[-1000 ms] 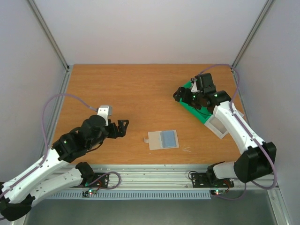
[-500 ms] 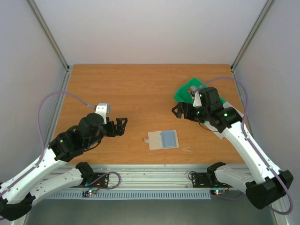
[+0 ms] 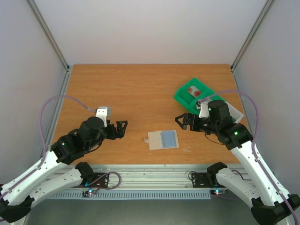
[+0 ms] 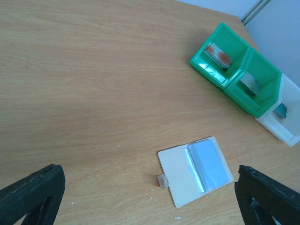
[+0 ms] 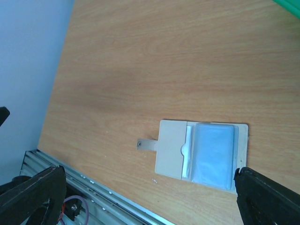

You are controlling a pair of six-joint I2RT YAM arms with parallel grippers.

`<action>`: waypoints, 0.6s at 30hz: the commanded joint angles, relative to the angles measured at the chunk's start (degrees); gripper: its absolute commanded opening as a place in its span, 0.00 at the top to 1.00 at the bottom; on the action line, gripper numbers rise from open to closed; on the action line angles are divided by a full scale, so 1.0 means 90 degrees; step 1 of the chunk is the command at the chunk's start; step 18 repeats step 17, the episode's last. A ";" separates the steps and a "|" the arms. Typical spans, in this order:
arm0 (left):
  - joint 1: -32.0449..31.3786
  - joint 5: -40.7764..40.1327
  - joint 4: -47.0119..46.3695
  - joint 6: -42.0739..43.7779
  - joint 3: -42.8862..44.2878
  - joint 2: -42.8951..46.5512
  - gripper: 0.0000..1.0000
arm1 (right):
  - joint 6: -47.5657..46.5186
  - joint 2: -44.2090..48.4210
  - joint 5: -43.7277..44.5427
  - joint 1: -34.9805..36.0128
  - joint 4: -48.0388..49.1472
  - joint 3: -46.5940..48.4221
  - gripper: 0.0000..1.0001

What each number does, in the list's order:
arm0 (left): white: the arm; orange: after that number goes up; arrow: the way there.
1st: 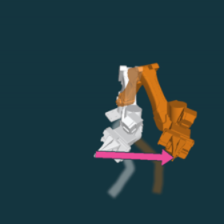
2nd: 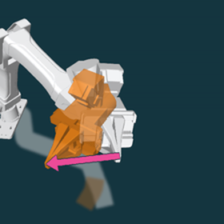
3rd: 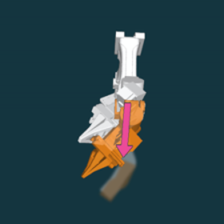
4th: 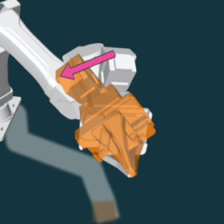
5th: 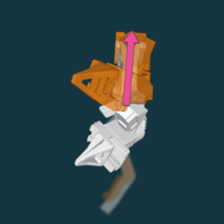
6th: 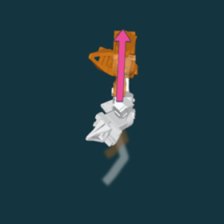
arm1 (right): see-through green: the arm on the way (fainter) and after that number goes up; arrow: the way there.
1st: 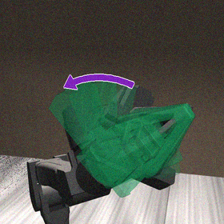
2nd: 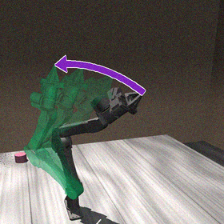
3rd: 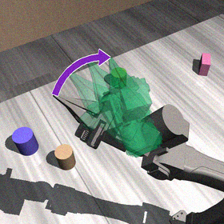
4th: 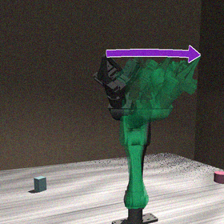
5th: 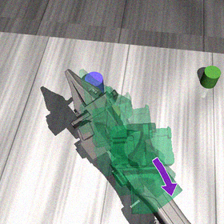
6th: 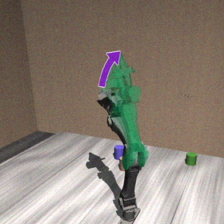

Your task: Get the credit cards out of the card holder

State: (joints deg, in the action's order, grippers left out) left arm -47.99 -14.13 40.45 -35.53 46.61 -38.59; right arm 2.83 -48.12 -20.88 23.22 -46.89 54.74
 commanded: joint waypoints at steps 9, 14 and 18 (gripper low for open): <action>-0.0005 -0.0221 -0.0744 -0.0097 -0.0493 0.0264 0.01 | 0.0172 0.0320 -0.0291 0.0047 0.0351 -0.0394 0.02; -0.0005 -0.0290 -0.0676 -0.0078 -0.0410 0.0336 0.01 | 0.0239 0.0311 -0.0284 0.0047 0.0367 -0.0423 0.01; 0.0000 -0.0373 -0.0713 -0.0043 -0.0424 0.0428 0.01 | 0.0254 0.0337 -0.0274 0.0047 0.0330 -0.0389 0.02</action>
